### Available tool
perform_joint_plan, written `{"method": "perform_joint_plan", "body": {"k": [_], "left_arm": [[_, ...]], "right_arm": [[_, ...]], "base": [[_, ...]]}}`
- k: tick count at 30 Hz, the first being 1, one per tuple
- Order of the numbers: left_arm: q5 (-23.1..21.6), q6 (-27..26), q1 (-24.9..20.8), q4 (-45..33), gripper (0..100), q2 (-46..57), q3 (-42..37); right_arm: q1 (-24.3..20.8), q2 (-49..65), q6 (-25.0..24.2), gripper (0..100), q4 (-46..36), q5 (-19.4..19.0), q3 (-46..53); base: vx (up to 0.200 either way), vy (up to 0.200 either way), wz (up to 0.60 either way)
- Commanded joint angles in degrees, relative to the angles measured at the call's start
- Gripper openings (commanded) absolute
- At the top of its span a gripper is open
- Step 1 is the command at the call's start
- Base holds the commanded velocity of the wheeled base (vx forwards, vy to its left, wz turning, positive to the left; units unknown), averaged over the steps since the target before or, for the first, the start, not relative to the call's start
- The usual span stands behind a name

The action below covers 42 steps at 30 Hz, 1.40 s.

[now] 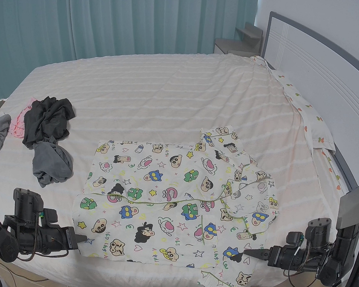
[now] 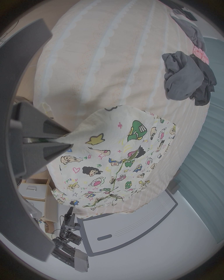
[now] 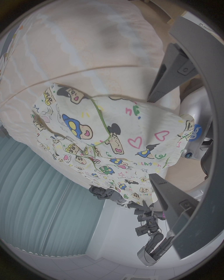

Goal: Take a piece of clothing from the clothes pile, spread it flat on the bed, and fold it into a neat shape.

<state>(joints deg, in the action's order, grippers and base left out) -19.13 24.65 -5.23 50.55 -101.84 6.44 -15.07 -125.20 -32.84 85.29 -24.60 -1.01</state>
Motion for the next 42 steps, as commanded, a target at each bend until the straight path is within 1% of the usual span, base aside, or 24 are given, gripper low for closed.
{"method": "perform_joint_plan", "body": {"k": [1, 7, 14, 15, 19, 21, 22, 32, 36, 42], "left_arm": [[0.1, 0.0, 0.0, 0.1, 0, 0.0, -0.1], [0.1, 0.0, -0.1, 0.1, 0, 0.0, -0.1], [0.1, 0.0, -0.1, 0.1, 0, 0.0, 0.0], [0.0, 0.0, -0.1, 0.1, 0, -0.1, 0.0], [0.1, 0.0, -0.1, 0.1, 0, -0.1, 0.0], [0.1, 0.0, -0.3, 0.1, 0, 0.0, -0.1], [0.1, 0.0, -0.3, 0.1, 0, 0.0, -0.1], [0.1, 0.0, -0.7, 0.1, 0, 0.2, -0.7], [0.1, 0.0, -1.0, 0.1, 0, 2.1, -2.0], [1.0, -0.2, -1.0, -0.5, 0, 3.0, -2.7]], "right_arm": [[-1.2, -1.5, -0.1, 100, 0.3, -0.1, 1.0], [-3.6, -3.4, -0.1, 100, 0.8, 0.0, 0.2], [-4.3, -4.2, 0.0, 100, 0.7, 0.0, -1.2], [-5.1, -4.4, 0.0, 100, 0.7, 0.0, -1.4], [-5.7, -5.3, 0.0, 100, 0.7, 0.1, -2.9], [-7.2, -5.8, 0.0, 100, 0.5, 0.3, -4.0], [-7.3, -5.8, 0.0, 0, 0.2, 0.3, -3.7], [-7.3, -5.8, -0.1, 0, 0.8, 0.3, -1.1], [-7.2, -5.2, 0.0, 0, 1.1, 0.2, 1.0], [-7.2, -4.5, 0.0, 0, 0.6, 0.3, 1.0]], "base": [[0.000, 0.000, 0.00], [0.000, 0.000, 0.00], [0.000, 0.000, 0.00], [0.000, 0.000, 0.00], [0.000, 0.000, 0.00], [0.000, 0.000, 0.00], [0.000, 0.000, 0.00], [0.000, 0.000, 0.00], [0.000, 0.000, 0.00], [0.000, 0.000, 0.00]]}}
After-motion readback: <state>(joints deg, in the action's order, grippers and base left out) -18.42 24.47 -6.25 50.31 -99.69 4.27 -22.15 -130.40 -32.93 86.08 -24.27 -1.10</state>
